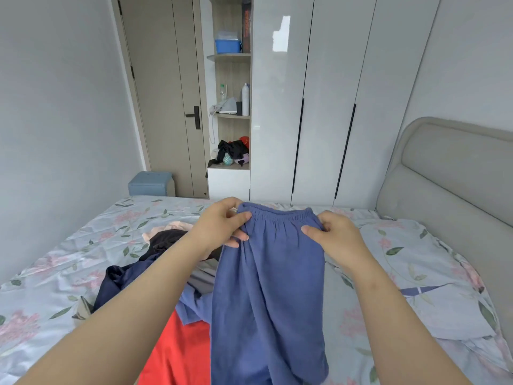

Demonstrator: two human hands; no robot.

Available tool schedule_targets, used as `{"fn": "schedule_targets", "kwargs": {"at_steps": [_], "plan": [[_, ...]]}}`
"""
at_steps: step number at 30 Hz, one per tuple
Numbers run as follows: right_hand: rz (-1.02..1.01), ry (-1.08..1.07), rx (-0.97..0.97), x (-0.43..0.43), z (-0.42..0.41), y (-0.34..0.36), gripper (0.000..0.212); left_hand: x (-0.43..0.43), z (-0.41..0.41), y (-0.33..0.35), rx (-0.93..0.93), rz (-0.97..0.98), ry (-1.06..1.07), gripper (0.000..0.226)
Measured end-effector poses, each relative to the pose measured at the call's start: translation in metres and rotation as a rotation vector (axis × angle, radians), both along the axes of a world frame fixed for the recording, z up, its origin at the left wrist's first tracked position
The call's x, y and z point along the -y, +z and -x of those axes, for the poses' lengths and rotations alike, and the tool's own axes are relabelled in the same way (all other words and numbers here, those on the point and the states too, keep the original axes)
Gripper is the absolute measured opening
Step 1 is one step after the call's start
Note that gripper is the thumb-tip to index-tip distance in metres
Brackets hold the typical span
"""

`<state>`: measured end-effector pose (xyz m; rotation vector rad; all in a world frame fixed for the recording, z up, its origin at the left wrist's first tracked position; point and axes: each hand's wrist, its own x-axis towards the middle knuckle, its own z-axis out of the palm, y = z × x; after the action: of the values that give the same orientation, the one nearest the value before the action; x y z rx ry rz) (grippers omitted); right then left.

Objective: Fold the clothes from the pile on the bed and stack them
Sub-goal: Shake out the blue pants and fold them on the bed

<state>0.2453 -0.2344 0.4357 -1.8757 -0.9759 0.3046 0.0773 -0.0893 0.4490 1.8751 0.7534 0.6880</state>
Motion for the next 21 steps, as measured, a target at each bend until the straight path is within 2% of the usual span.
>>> {"fn": "schedule_targets", "kwargs": {"at_steps": [1,3,5,6,10,13,15,17,21], "plan": [[-0.045,-0.001,-0.075,0.002,0.003,0.012,0.023,0.003,-0.002,0.009,0.097,0.15,0.006,0.005],[-0.131,0.021,-0.25,0.005,0.014,0.036,0.013,0.007,-0.003,0.026,0.195,0.224,0.009,0.005],[-0.24,0.032,-0.349,0.011,0.026,0.059,0.011,0.01,-0.001,0.045,0.196,0.06,0.009,0.01],[-0.284,0.018,-0.337,0.014,0.032,0.069,0.012,0.012,0.002,0.055,0.2,-0.038,0.002,0.013],[-0.433,-0.103,-0.029,0.036,0.05,0.1,0.017,0.024,0.022,0.094,0.208,-0.348,-0.01,0.017],[-0.489,-0.168,0.141,0.053,0.064,0.113,0.024,0.033,0.036,0.115,0.018,-0.665,0.079,0.015],[-0.487,-0.184,0.176,0.066,0.077,0.116,0.026,0.042,0.049,0.124,-0.11,-0.756,0.104,0.014],[-0.508,-0.192,0.17,0.082,0.091,0.117,0.022,0.051,0.06,0.127,-0.067,-0.653,0.088,0.011],[-0.453,-0.202,0.175,0.111,0.11,0.115,0.018,0.074,0.078,0.124,0.201,-0.095,-0.09,0.015]]}}
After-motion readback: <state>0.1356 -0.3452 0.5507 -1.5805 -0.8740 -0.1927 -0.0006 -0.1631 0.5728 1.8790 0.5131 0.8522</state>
